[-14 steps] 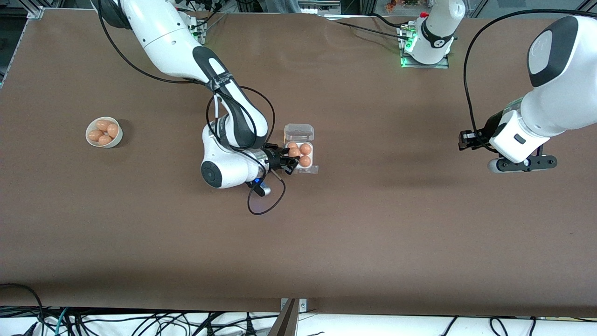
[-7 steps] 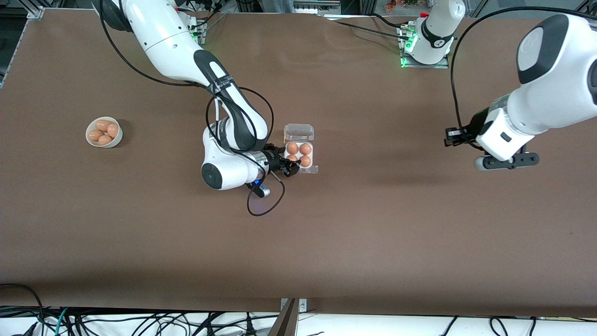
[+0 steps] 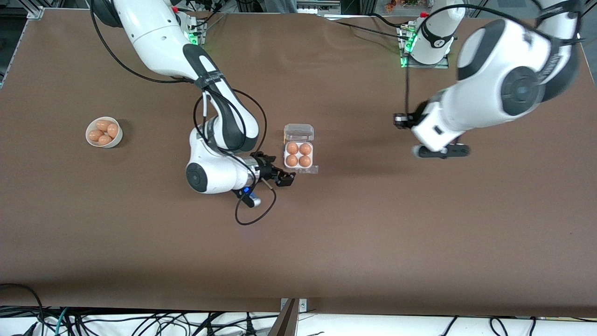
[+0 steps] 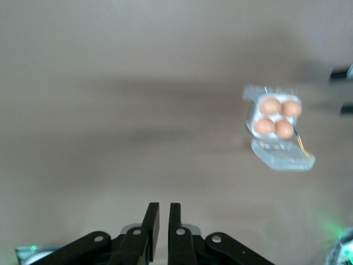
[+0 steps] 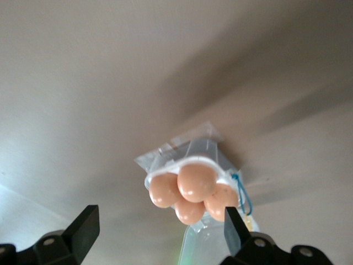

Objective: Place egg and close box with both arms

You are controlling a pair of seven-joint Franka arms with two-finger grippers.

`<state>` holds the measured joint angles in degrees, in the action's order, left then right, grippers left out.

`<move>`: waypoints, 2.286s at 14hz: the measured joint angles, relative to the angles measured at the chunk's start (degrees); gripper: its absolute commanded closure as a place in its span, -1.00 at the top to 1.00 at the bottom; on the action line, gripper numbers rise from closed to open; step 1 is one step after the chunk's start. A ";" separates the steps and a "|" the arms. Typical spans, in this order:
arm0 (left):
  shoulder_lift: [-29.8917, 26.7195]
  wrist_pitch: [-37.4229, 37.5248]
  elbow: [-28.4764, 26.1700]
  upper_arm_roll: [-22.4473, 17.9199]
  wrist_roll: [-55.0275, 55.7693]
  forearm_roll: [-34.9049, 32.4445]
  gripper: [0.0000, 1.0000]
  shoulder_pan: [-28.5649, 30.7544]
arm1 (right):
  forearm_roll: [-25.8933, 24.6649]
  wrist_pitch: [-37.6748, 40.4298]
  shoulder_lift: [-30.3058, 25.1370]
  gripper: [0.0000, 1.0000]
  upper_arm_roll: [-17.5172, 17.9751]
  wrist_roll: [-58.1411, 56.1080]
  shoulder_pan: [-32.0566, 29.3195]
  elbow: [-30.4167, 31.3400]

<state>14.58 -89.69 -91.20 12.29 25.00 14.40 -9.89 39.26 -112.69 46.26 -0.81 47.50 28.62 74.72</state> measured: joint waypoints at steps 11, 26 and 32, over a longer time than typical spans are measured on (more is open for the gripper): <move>12.52 -0.81 0.20 0.16 13.91 9.28 -0.81 -15.34 | -15.63 16.15 -9.67 1.00 -14.29 -15.08 -1.13 0.03; 26.28 -15.56 7.55 -2.04 23.53 7.75 -0.95 -26.35 | -44.26 21.51 -52.21 1.00 2.22 -40.36 -24.05 25.81; 26.28 -21.11 13.61 -7.77 23.52 2.07 -0.94 -26.21 | -44.23 22.47 -51.95 1.00 -1.40 -40.69 -24.19 21.29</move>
<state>40.86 -110.80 -77.59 4.53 48.52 16.47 -36.10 -4.98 -90.22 -5.69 -2.21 6.81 4.43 96.00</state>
